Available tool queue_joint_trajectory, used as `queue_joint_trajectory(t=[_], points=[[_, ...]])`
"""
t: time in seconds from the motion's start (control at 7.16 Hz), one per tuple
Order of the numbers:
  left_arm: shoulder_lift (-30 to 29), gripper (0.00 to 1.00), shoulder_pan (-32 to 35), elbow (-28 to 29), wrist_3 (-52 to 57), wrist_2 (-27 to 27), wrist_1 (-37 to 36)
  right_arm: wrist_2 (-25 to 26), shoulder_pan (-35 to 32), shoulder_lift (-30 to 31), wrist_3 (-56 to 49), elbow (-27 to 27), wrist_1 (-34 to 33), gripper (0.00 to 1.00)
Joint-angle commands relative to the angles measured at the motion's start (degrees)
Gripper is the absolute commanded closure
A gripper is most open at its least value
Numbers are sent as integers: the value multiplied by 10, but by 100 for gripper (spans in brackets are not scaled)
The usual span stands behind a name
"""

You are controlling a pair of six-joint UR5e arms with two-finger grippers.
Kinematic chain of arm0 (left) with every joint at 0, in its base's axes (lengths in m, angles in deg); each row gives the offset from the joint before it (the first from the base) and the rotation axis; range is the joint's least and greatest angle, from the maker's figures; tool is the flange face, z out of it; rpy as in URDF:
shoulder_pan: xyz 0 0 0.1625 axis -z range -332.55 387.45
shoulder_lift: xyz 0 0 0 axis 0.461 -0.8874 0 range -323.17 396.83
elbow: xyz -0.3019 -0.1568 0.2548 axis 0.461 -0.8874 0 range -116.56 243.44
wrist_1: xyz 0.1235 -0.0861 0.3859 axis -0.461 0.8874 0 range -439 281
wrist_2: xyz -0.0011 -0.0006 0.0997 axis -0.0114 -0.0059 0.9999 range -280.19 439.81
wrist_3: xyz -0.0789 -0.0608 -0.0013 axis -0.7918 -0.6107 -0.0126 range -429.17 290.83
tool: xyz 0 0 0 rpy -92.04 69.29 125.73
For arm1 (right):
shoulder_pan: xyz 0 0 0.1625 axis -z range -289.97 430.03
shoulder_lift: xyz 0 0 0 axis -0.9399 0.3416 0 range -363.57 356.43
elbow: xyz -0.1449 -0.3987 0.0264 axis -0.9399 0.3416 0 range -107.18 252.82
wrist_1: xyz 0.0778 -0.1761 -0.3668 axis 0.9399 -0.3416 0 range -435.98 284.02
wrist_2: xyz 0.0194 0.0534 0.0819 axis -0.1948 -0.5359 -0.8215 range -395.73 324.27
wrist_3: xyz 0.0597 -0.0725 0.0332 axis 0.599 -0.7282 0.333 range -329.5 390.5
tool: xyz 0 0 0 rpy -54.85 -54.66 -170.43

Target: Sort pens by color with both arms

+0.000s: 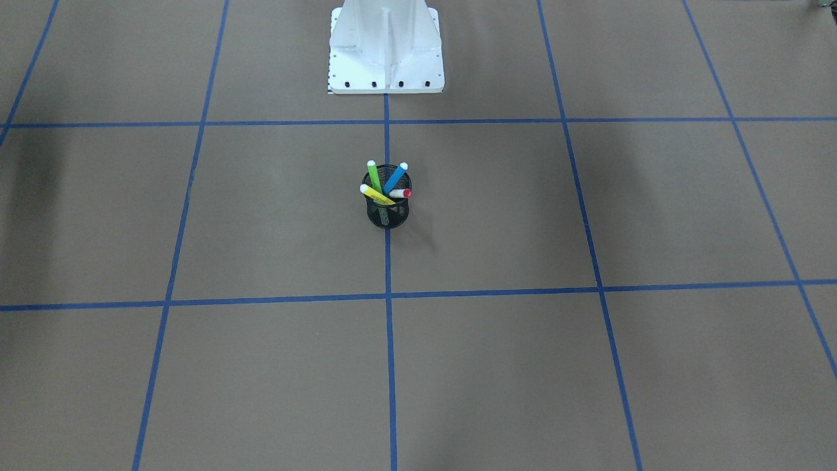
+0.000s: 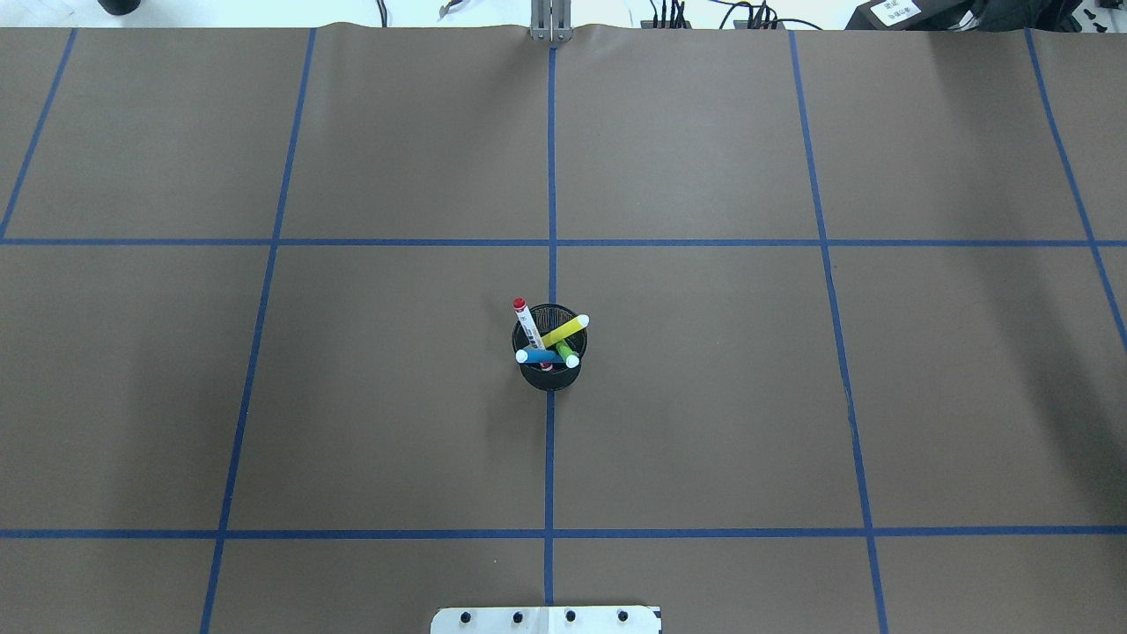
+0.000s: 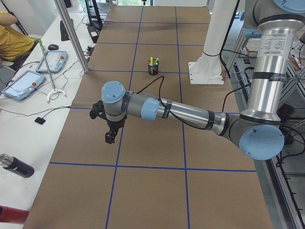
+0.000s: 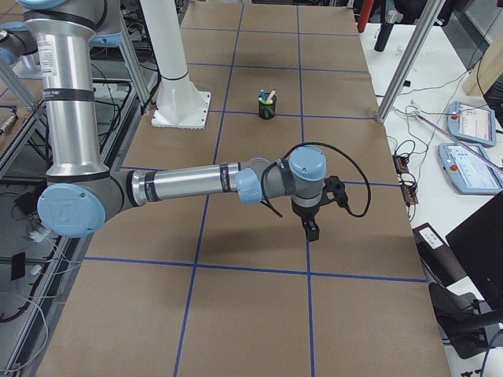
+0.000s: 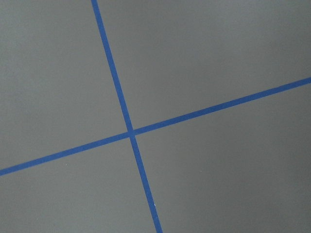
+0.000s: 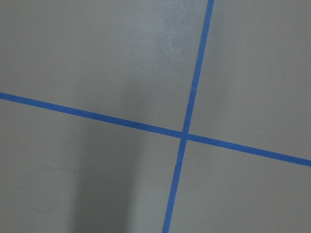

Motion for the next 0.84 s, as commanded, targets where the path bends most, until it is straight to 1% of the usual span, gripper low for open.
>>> queue_joint_trajectory(t=[0.0,0.14,0.28,0.42,0.7], points=[[-8,0,-1,-7,-72,-3,46,-2,41,-40,2,-25,2,1],[0,0,-6,-6,-74,-4,109,-2,63,-58,2,-37,1,1],[13,0,-28,-2,-77,-4,154,-2,90,-82,9,-42,1,1],[6,0,-56,-6,-79,-4,161,-3,117,-114,73,-46,2,1],[-30,0,-81,-6,-124,-1,158,-1,194,-164,175,-85,2,1]])
